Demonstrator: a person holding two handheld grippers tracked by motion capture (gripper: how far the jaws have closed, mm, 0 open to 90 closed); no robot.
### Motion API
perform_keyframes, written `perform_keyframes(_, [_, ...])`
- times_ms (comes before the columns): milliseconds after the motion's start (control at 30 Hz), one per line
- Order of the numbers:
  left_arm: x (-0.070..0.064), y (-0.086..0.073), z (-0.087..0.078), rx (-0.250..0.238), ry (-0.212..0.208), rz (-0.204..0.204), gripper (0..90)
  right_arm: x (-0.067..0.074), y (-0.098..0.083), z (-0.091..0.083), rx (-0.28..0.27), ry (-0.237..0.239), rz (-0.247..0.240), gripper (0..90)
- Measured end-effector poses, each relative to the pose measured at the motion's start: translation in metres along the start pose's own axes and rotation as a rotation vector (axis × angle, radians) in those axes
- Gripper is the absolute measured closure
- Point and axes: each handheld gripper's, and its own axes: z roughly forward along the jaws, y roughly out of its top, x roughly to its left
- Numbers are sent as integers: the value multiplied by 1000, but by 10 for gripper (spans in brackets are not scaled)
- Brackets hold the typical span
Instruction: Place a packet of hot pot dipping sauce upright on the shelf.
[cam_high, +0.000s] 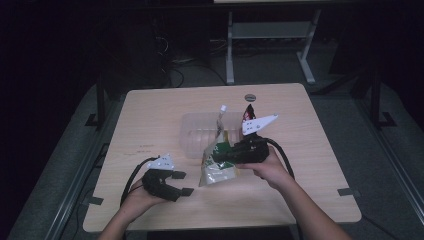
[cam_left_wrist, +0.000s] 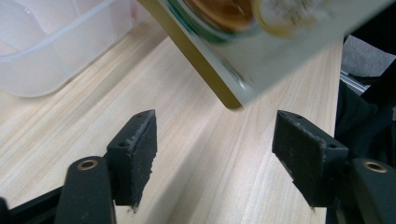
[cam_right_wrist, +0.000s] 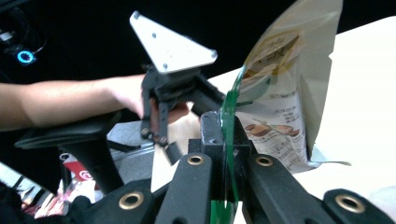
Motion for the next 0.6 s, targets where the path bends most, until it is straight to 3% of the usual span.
perform_keyframes(400, [1, -2, 5, 32, -4, 12, 244, -20, 33, -5, -10, -52, -3, 900])
perform_keyframes(600, [1, -3, 5, 33, -9, -5, 244, -28, 48, -4, -12, -69, -16, 900])
